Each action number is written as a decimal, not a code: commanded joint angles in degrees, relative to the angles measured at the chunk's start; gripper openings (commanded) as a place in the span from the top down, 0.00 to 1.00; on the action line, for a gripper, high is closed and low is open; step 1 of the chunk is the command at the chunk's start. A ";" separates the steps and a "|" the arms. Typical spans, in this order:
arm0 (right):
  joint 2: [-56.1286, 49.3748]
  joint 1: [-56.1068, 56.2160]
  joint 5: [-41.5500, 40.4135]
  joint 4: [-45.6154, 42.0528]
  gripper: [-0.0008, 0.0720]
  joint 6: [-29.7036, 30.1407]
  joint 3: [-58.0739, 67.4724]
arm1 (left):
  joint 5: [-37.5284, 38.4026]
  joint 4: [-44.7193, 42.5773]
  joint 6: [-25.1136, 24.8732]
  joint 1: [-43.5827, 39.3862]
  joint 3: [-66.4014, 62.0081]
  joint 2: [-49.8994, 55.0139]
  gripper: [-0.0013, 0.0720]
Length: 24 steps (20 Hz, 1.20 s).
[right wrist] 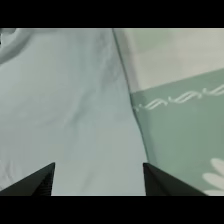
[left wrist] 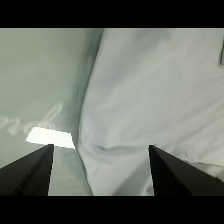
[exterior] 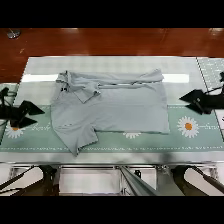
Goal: Fold the shirts.
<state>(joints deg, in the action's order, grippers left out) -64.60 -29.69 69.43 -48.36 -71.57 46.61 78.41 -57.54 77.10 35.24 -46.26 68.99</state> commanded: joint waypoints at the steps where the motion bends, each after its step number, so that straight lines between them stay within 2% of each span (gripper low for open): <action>1: 10.71 2.08 -6.12 7.19 0.13 4.04 -17.66 | 0.57 11.52 -7.78 8.79 13.05 -2.67 0.02; 7: 13.46 8.85 -6.75 11.32 0.13 3.67 -20.31 | -12.39 19.65 -10.67 5.20 22.51 -2.51 0.02; 10: 13.46 9.20 -7.37 14.34 0.13 3.72 -20.28 | -15.39 20.74 -10.67 0.59 22.56 -2.51 0.02; 14: 13.46 6.80 -6.88 13.97 0.13 3.69 -17.79 | -16.02 20.68 -12.61 -6.03 22.47 -0.68 0.03; 15: 13.46 4.37 -5.40 12.52 0.13 3.65 -15.61 | -15.91 20.65 -12.63 -6.34 22.05 0.00 0.18; 16: 13.46 1.62 -3.69 9.79 0.13 3.48 -13.27 | -15.08 20.65 -13.64 -6.23 21.44 0.26 0.80; 17: 13.46 -1.25 -1.75 5.53 0.13 2.64 -11.10 | -14.10 20.68 -15.15 -6.19 20.59 0.20 0.95; 19: 13.46 -5.97 2.54 -6.86 0.13 -1.01 -9.07 | -11.58 20.52 -15.61 -6.23 18.21 0.20 0.95; 21: 13.46 -5.95 5.75 -16.83 0.13 -8.59 -11.34 | -10.40 20.55 -15.61 -6.34 16.79 0.20 0.95; 22: 13.46 -4.59 6.56 -18.27 0.13 -9.99 -13.60 | -10.29 20.57 -15.58 -6.34 16.61 0.20 0.95; 24: 13.33 -0.24 6.38 -16.83 0.13 -9.18 -17.94 | -10.27 20.52 -15.61 -6.34 16.61 0.20 0.95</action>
<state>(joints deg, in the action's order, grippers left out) -51.18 -32.23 73.17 -59.27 -77.43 32.25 67.09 -37.06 61.91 29.10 -28.82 69.12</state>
